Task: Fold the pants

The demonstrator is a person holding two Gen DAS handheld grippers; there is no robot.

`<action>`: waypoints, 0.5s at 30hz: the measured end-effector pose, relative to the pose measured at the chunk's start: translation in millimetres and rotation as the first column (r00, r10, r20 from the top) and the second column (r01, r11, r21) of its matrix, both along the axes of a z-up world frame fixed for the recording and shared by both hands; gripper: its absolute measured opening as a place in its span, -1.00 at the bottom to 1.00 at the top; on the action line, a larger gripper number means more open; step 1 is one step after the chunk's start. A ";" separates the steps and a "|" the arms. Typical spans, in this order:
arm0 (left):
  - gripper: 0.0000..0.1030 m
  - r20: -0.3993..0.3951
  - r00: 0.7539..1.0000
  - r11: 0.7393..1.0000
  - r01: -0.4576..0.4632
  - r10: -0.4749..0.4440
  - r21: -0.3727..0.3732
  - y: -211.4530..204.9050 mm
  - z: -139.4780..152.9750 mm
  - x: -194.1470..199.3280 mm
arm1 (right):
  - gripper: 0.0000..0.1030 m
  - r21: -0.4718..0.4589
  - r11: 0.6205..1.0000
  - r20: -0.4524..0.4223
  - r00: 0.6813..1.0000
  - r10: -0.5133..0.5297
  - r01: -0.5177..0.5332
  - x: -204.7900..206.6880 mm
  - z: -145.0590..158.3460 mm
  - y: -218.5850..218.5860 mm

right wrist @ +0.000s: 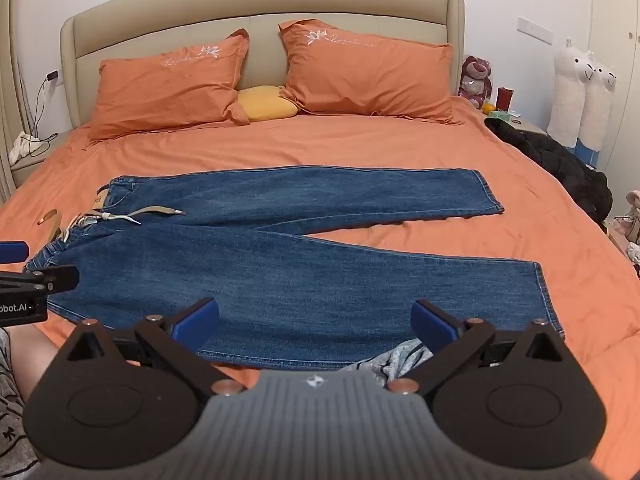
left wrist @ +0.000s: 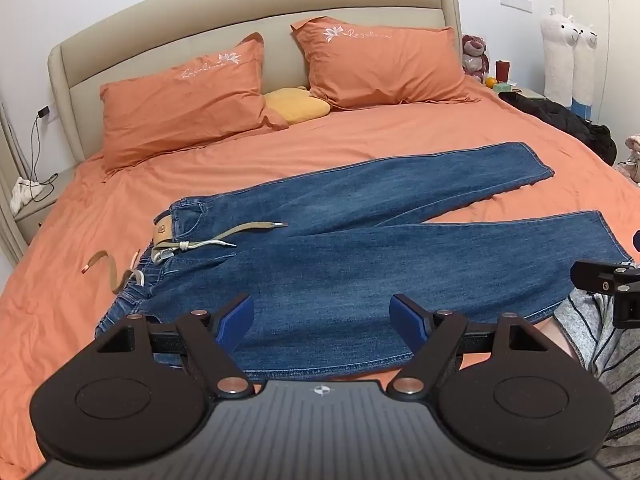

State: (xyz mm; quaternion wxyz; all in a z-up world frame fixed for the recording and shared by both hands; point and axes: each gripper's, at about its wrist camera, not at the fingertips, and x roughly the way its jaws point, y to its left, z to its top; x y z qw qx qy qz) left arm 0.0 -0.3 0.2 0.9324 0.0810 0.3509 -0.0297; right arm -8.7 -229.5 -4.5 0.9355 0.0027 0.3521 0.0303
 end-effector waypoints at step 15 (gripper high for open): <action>0.75 -0.003 1.000 1.000 -0.005 0.005 -0.012 7.2 -3.9 -1.1 | 0.90 0.011 1.000 0.007 1.000 0.007 -0.007 -3.8 0.6 4.7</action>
